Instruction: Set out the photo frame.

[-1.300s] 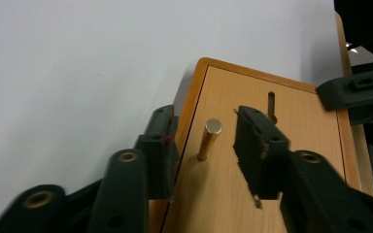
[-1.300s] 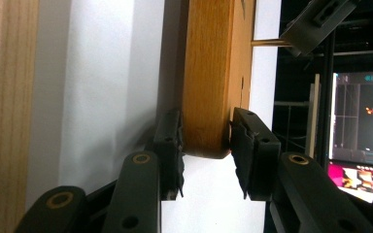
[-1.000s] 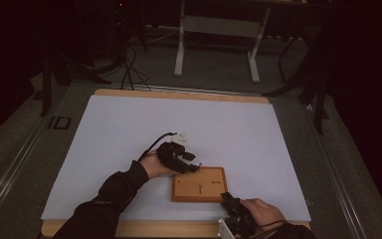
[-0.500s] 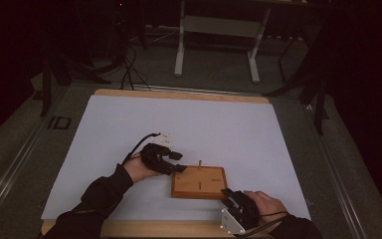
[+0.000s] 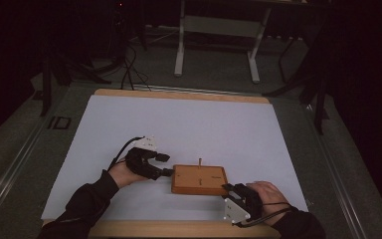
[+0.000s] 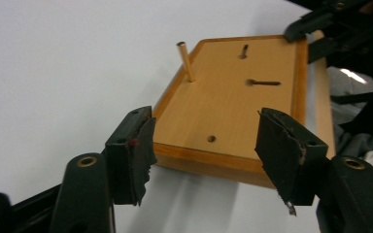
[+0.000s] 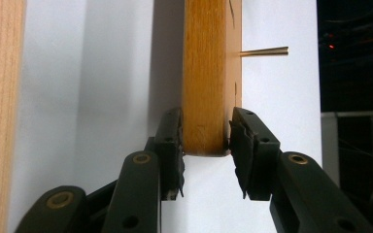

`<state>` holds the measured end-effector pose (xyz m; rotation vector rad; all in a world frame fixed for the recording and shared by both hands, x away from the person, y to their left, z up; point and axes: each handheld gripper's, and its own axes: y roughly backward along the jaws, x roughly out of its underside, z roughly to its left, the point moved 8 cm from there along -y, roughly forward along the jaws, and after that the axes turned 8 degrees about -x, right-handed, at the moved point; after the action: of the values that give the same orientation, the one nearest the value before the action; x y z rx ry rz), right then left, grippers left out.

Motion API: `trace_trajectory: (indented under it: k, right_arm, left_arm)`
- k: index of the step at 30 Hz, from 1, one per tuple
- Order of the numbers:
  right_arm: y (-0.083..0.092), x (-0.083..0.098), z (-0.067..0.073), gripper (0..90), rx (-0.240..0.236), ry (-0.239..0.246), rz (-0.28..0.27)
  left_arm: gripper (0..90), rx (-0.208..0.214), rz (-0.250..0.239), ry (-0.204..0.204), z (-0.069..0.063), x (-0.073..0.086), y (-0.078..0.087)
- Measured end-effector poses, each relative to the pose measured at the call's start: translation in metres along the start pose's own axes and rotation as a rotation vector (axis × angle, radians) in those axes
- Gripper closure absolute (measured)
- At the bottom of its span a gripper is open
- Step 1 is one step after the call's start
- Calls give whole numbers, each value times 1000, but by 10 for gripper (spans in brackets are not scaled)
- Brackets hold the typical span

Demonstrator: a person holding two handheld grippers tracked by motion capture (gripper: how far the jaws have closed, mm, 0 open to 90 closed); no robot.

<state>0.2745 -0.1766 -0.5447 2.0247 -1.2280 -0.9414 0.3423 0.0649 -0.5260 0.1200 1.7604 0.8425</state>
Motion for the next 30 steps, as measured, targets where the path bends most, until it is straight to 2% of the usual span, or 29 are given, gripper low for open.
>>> trace_trajectory:
  k: [2, 3, 4, 7, 10, 12, 14, 17, 20, 24, 26, 28, 30]
  right_arm:
    - [1, 0, -4, 659, -21, -12, -8]
    - [1, 0, -6, 660, -31, -18, -11]
    - [2, 0, -7, 659, -38, -23, -14]
    - [3, 0, -13, 663, -59, -34, -16]
    - [5, -1, -18, 665, -75, -45, -17]
    - [5, 0, -19, 666, -80, -44, -21]
    - [6, 1, -25, 667, -97, -61, -38]
    - [7, 2, -31, 669, -112, -84, -55]
    - [9, 3, -40, 671, -119, -114, -66]
    - [9, 4, -47, 670, -138, -145, -79]
    - [10, 6, -58, 671, -161, -198, -92]
    - [9, 7, -61, 671, -162, -211, -98]
    - [8, 9, -72, 673, -165, -257, -98]
  left_arm:
    - [342, 18, 2, 10, -1, 4, 1]
    - [293, 27, 9, 3, -2, 6, 1]
    - [241, 19, 25, -5, -2, 9, 0]
    - [175, 21, 24, 14, -3, 13, -1]
    - [128, 4, 9, 0, -3, 17, -2]
    - [106, 5, 4, 8, -3, 19, -2]
    - [26, -3, -5, 14, -4, 22, -3]
    - [17, -31, -28, 10, -4, 25, -3]
    - [17, -43, -45, 21, -5, 26, -2]
    - [17, -61, -66, 18, -5, 27, -2]
    - [17, -66, -78, 17, -5, 27, -2]
    - [17, -69, -91, 23, -5, 27, -2]
    - [17, -74, -99, 28, -5, 28, -2]
